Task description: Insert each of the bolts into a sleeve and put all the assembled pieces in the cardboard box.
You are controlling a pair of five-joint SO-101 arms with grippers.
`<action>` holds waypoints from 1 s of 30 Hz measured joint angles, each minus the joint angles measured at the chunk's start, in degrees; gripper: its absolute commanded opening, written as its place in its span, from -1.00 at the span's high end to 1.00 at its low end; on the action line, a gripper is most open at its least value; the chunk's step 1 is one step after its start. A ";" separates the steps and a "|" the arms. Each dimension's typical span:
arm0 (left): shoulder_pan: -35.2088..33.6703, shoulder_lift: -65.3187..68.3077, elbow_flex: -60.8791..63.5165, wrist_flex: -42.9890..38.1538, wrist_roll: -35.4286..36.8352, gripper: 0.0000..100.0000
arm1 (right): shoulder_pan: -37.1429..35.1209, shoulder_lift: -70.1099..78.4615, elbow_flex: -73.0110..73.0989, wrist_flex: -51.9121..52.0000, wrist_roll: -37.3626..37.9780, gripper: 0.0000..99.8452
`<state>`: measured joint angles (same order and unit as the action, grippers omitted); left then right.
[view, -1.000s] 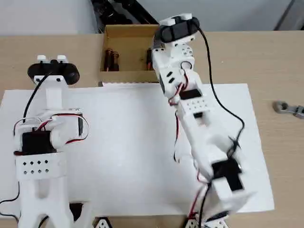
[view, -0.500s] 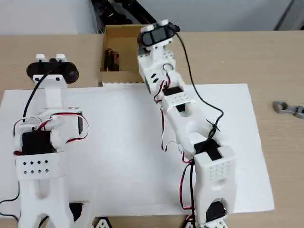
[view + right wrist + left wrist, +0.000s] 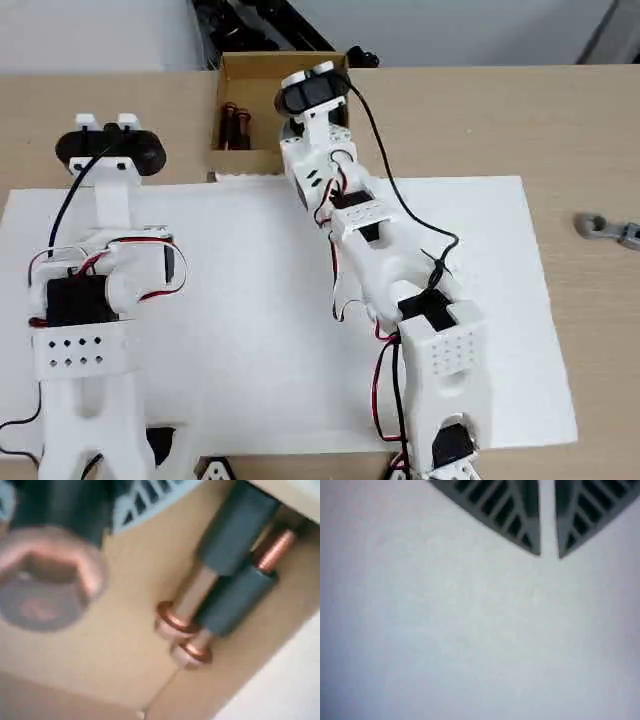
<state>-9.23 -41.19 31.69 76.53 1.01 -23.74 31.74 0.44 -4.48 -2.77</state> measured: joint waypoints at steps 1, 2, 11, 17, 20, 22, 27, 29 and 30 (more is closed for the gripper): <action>0.00 0.00 0.00 0.00 0.00 0.99 | -0.09 0.00 0.00 0.00 0.00 0.56; 0.00 0.00 0.00 0.00 0.00 0.99 | -0.09 -0.09 -0.09 0.00 0.00 0.55; 0.00 0.00 0.00 0.00 0.00 0.99 | -0.18 -0.18 -0.79 0.09 0.00 0.65; 0.00 0.00 0.00 0.00 0.00 0.99 | -0.18 -5.10 -0.79 7.65 0.00 0.84; 0.00 0.00 0.00 0.00 0.00 0.99 | -0.18 -10.99 -0.79 14.33 -0.09 1.00; 0.00 0.00 0.00 0.00 0.00 0.99 | -0.18 -15.47 -0.79 19.16 -0.09 0.97; 0.00 0.00 0.00 -0.88 0.00 0.99 | -0.26 -26.55 -0.79 31.03 -0.09 0.99; 0.00 0.00 0.00 -1.58 0.00 0.99 | -0.26 -31.03 -0.79 35.52 -0.09 0.99; 0.00 0.00 0.00 -2.29 0.00 0.99 | -0.26 -33.41 -0.26 37.36 -0.09 0.99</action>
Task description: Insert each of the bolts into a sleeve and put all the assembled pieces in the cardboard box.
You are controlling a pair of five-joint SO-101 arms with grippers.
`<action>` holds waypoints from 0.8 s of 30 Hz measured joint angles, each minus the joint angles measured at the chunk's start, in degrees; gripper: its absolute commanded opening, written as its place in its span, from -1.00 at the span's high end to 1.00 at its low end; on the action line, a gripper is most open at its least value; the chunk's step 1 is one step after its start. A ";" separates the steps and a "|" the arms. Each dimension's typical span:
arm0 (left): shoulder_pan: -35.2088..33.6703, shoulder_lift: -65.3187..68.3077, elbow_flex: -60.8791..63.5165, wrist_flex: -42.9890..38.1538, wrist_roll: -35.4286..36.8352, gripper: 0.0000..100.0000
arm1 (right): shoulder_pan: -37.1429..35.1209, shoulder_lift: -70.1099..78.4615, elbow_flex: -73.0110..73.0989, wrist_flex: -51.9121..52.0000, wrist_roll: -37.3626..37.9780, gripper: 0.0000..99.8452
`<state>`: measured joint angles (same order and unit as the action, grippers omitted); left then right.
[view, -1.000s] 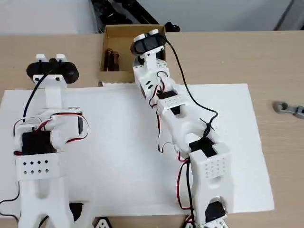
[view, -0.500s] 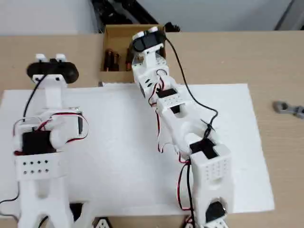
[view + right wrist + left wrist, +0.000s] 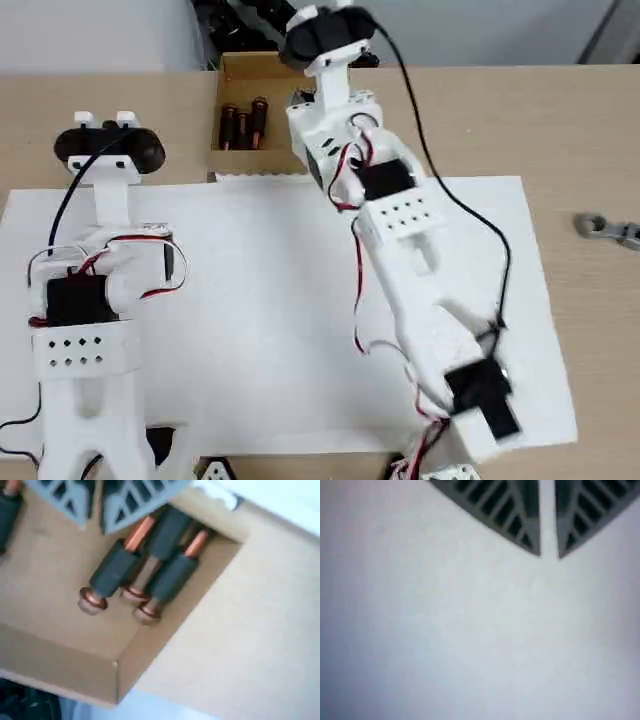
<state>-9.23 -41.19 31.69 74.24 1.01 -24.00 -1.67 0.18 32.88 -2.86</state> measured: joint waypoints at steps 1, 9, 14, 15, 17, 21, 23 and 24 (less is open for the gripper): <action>0.00 0.00 0.00 -0.97 0.00 0.99 | 0.00 -2.81 1.14 1.76 0.00 0.99; 0.00 0.00 0.00 -5.01 0.00 0.99 | 0.00 -33.14 21.01 10.02 3.08 0.99; 0.00 0.00 1.85 -8.00 -0.70 0.99 | -0.09 -58.02 39.38 10.73 6.77 0.99; 0.00 0.00 2.99 -8.79 -1.67 0.99 | -0.09 -63.38 43.34 11.43 6.86 0.99; 0.00 0.00 5.45 -10.37 -3.25 0.99 | 0.79 -74.29 50.64 13.89 7.03 0.99; 0.00 0.00 10.55 -15.03 -4.04 0.99 | 5.10 -95.03 63.38 21.89 7.03 0.99; 0.00 0.00 12.75 -17.32 -4.04 0.99 | 8.26 -100.57 65.85 26.46 7.03 0.99; 0.00 0.00 13.89 -18.64 -4.04 0.99 | 10.02 -100.40 66.11 28.40 7.03 0.99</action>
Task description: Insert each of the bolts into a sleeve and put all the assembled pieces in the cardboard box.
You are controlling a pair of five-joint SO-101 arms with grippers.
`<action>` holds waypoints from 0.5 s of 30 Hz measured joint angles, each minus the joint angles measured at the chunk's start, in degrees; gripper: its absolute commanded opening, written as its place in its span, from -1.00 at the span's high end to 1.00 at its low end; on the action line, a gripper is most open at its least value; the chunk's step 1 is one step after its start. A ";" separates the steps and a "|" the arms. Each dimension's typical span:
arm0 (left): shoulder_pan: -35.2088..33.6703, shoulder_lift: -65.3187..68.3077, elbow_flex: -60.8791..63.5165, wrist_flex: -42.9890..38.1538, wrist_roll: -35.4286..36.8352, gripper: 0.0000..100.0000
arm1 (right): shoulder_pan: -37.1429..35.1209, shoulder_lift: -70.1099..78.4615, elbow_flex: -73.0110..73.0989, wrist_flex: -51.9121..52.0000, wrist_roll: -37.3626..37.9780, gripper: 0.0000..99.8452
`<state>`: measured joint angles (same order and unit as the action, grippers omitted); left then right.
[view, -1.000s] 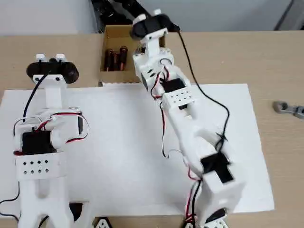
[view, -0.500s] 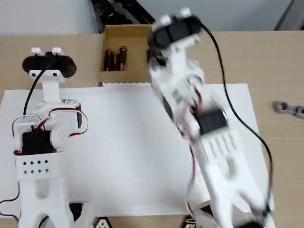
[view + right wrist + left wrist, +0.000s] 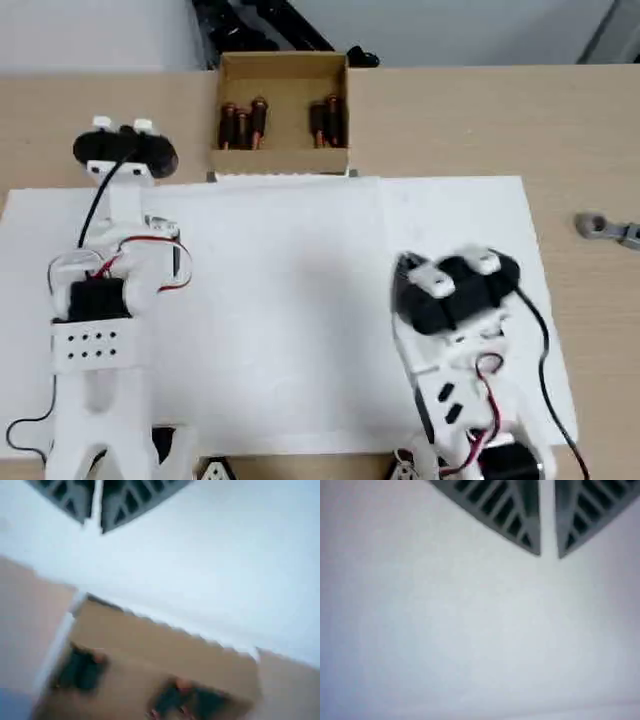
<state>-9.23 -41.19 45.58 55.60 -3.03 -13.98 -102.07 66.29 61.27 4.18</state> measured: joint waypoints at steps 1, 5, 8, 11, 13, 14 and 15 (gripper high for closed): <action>0.00 0.00 1.14 -1.41 0.00 0.99 | 1.58 0.26 0.88 1.49 0.00 0.99; 0.00 0.00 6.68 -7.38 0.00 0.99 | 6.07 -1.23 5.10 3.34 0.00 0.99; 0.00 0.00 11.60 -12.04 0.18 0.99 | 8.53 -1.49 10.37 3.52 0.00 0.99; 0.00 0.00 15.56 -14.77 0.09 0.99 | 9.58 -1.49 15.56 3.52 0.00 0.99; 0.00 0.00 17.49 -15.65 -0.26 0.99 | 9.49 -1.49 18.55 3.52 0.00 0.99; 0.00 0.00 18.20 -16.00 -0.26 0.99 | 9.49 -1.49 19.87 3.52 0.00 0.99; 0.00 0.00 18.90 -16.18 -0.26 0.99 | 9.67 -1.49 21.10 3.52 0.00 0.99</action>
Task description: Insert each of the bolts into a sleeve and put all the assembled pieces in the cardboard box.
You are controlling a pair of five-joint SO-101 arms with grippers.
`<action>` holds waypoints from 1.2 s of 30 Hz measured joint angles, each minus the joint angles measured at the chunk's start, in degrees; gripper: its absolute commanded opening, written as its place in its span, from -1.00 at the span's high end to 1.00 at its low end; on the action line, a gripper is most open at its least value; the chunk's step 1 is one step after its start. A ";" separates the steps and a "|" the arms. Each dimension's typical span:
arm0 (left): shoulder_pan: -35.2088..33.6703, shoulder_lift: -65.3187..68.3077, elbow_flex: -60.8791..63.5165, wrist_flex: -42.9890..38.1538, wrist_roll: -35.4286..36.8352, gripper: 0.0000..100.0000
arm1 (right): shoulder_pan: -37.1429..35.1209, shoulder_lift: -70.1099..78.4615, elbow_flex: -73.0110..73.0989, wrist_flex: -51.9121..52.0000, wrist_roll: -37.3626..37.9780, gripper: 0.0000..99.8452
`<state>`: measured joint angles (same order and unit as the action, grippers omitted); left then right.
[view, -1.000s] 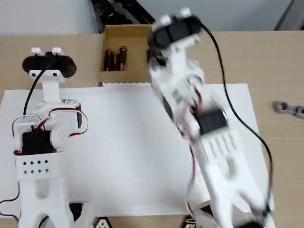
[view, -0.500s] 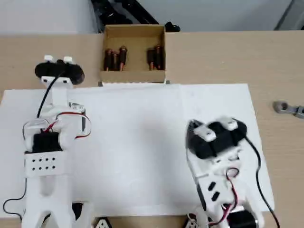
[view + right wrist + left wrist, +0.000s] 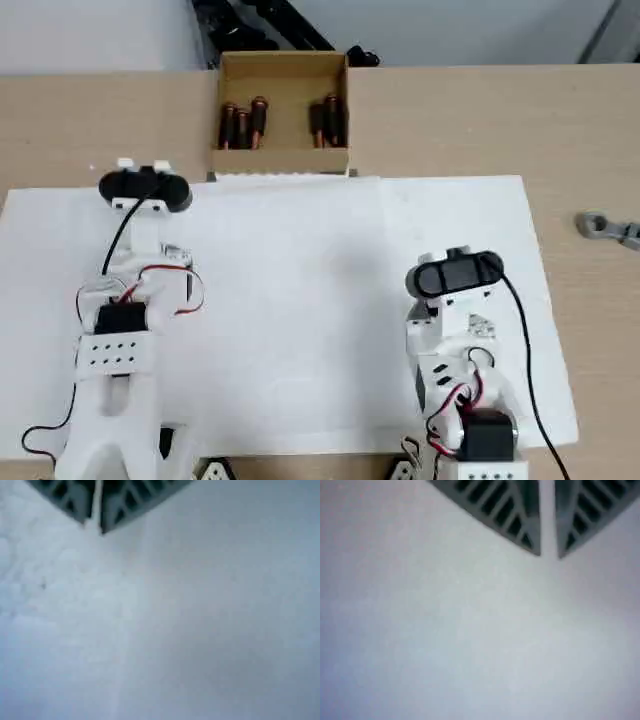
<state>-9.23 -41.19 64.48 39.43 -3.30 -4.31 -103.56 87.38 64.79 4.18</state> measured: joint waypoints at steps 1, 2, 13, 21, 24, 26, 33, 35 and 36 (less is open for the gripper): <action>0.00 0.00 0.53 -0.18 0.00 0.99 | 0.18 0.00 1.05 0.00 0.00 0.99; 0.00 0.00 1.32 -0.18 0.00 0.99 | 0.26 0.00 1.93 0.00 0.00 0.99; 0.00 0.00 8.88 -3.52 0.00 0.99 | 0.26 0.00 6.51 -2.20 0.00 0.99; 0.00 0.00 8.97 -3.87 0.00 0.99 | 0.18 0.00 6.51 -2.29 0.00 0.99; 0.00 0.00 8.97 -3.87 0.00 0.99 | 0.18 0.00 6.51 -2.29 0.00 0.99; 0.00 0.00 8.97 -3.87 0.00 0.99 | 0.18 0.00 6.51 -2.29 0.00 0.99; 0.00 0.00 8.97 -3.87 0.00 0.99 | 0.18 0.00 6.95 -2.29 0.00 0.99; 0.00 0.00 8.97 -3.87 0.00 0.99 | 0.18 0.00 6.95 -2.29 0.00 0.99; 0.00 0.00 8.97 -3.87 0.00 0.99 | 0.18 0.00 6.95 -2.29 0.00 0.99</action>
<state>-9.23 -41.19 73.45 35.56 -3.30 -4.13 -103.56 94.33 62.51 4.18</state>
